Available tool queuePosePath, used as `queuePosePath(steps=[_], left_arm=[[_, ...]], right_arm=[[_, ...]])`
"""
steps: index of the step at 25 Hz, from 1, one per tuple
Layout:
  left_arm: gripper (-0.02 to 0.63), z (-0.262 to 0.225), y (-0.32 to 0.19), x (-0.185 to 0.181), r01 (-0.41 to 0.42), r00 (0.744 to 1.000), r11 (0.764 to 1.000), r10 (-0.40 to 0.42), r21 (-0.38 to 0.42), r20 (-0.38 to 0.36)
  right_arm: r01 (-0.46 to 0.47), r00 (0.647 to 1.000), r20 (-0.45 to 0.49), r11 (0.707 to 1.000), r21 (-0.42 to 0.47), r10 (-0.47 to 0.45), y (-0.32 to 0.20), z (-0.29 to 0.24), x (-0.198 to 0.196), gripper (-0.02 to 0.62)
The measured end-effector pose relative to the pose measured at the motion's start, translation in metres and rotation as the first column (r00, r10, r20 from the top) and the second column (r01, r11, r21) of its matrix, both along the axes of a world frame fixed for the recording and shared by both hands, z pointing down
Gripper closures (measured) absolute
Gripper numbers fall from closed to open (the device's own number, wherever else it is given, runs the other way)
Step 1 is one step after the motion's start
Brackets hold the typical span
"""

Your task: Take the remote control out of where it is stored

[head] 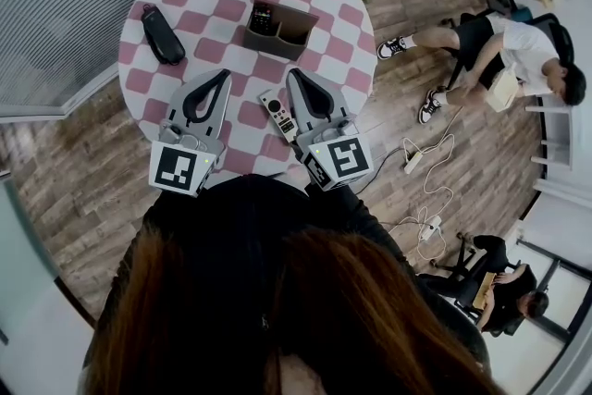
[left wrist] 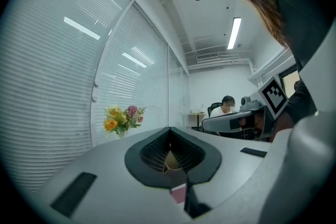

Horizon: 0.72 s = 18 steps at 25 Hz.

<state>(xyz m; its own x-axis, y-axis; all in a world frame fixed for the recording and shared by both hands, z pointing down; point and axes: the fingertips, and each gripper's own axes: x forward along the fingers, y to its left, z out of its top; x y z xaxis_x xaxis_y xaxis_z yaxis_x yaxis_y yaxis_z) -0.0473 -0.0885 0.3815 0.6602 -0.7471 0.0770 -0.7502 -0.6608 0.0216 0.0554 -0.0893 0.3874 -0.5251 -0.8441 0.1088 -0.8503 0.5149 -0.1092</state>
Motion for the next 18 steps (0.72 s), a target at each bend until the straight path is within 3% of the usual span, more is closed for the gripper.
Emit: queuePosePath(steps=[18], left_arm=[[0.597, -0.014, 0.002, -0.013, 0.021, 1.000, 1.000, -0.021, 0.023, -0.010]], right_arm=[[-0.112, 0.990, -0.090, 0.992, -0.054, 0.107, -0.063, 0.054, 0.000, 0.580]])
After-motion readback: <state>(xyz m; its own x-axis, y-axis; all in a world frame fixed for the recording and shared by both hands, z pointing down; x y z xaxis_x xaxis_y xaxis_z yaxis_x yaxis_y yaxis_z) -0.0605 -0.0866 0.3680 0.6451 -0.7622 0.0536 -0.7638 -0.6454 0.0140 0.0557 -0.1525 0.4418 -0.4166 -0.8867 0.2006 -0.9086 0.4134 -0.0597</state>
